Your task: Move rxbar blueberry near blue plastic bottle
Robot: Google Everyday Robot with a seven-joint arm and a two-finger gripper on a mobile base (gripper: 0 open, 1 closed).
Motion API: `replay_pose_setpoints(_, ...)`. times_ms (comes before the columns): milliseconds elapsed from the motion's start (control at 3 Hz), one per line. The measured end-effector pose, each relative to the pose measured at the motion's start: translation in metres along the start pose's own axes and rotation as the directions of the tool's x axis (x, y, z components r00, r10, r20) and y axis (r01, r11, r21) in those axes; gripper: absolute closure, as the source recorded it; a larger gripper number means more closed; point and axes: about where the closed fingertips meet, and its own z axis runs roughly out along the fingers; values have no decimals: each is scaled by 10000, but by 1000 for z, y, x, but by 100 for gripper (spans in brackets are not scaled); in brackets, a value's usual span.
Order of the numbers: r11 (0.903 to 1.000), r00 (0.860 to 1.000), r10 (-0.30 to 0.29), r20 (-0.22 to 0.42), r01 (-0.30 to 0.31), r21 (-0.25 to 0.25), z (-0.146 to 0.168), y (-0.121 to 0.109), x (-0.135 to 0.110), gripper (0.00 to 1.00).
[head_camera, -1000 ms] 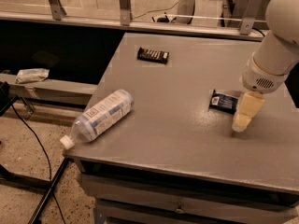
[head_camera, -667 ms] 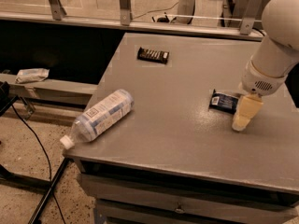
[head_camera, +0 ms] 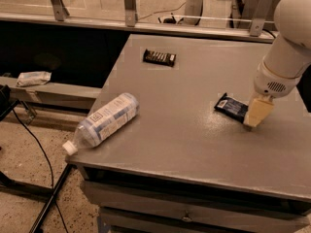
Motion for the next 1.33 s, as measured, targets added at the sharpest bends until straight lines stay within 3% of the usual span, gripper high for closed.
replay_pose_setpoints(333, 10000, 10000, -1, 2, 1, 0, -4, 0, 0, 95)
replay_pose_setpoints(667, 9990, 9962, -377, 785, 355, 282, -25, 6, -15, 100)
replay_pose_setpoints(1000, 9884, 9702, -1471, 1926, 1369, 654, -59, 25, -49, 100)
replay_pose_setpoints(1333, 9647, 9375, -2630, 2278, 2519, 771, -73, 50, -83, 100)
